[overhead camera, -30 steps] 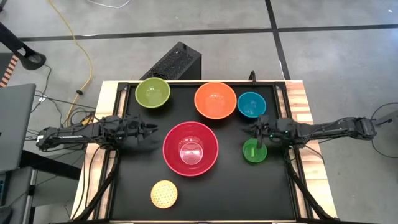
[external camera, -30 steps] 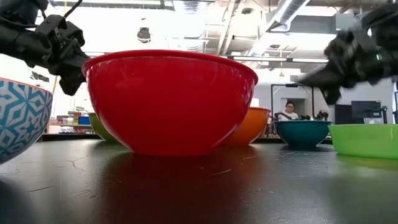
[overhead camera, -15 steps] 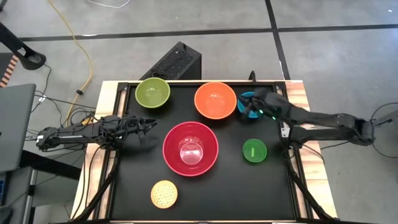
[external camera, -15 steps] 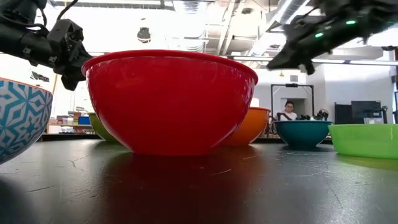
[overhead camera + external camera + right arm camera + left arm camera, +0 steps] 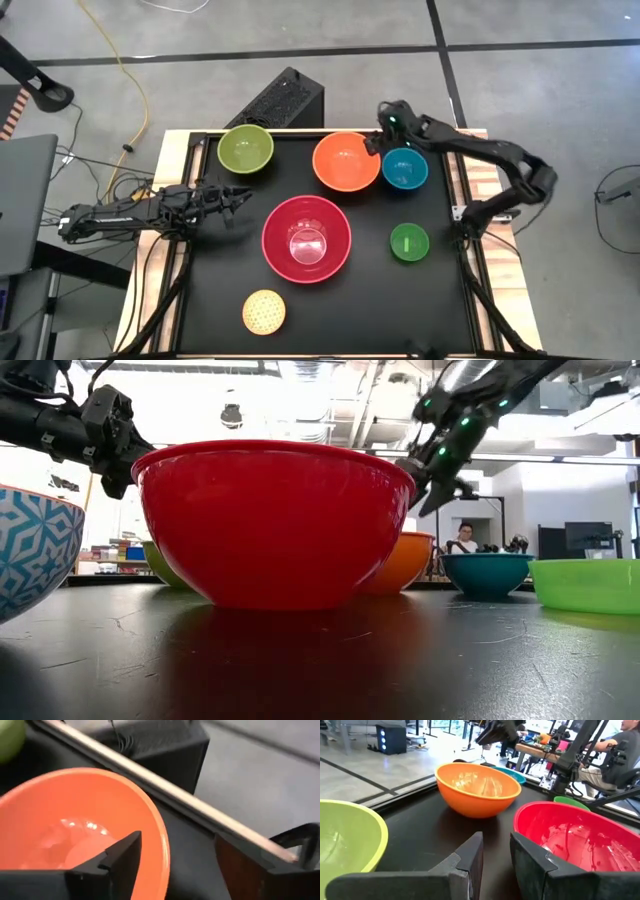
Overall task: Nest bowls inside each other
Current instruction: Stack the orange bowl on top of the red bowl
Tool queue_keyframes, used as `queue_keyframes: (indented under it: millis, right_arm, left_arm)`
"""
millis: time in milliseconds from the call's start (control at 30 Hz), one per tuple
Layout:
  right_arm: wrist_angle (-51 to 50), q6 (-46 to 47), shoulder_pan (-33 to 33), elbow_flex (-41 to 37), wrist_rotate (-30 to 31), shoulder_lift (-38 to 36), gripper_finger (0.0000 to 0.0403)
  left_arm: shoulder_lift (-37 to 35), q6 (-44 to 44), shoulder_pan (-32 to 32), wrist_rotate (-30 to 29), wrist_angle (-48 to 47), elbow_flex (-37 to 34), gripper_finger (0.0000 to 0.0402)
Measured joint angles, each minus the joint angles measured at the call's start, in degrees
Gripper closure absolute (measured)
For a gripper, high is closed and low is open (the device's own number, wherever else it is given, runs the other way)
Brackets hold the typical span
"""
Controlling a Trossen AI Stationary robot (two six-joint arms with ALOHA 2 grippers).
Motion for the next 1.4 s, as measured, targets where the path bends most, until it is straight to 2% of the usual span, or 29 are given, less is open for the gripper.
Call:
queue_keyframes:
  millis: [133,267,433,567,700,900,933,1200,1400]
  right_arm:
    - [-2.08,-0.24,-1.08,4.21,-3.46,6.71,0.0121]
    - [-4.14,-1.95,-1.8,6.27,-3.85,12.13,0.012]
    - [-4.57,-2.57,-2.8,6.7,-6.91,16.26,0.012]
    - [-5.46,-2.55,-2.86,6.7,-7.01,18.06,0.013]
    - [-4.93,-2.84,-2.77,6.7,-6.79,18.09,0.0186]
    - [-4.69,-2.32,-2.71,6.71,-7.3,16.48,0.0365]
    - [-4.27,-1.87,-2.68,6.81,-7.76,15.86,0.0379]
    - [-3.1,1.08,-0.82,6.59,-5.51,6.85,0.0387]
    - [-2.83,6.25,8.03,6.72,-6.23,-0.47,0.0387]
  left_arm:
    - [0.0,0.15,0.0,0.0,-0.08,0.0,0.0315]
    - [0.02,0.32,0.0,0.02,-0.24,0.0,0.0315]
    - [0.02,0.33,0.0,0.04,-0.26,0.01,0.0315]
    - [0.0,0.3,0.0,0.04,-0.26,0.02,0.0315]
    - [0.0,0.3,0.0,0.04,-0.26,0.0,0.0315]
    - [0.01,0.28,0.0,0.04,-0.24,0.0,0.0315]
    - [0.02,0.27,-0.02,0.06,-0.24,0.0,0.0315]
    - [0.02,0.05,-0.02,0.21,-0.2,0.0,0.0315]
    - [0.02,2.18,-0.02,0.17,-0.2,0.01,0.0315]
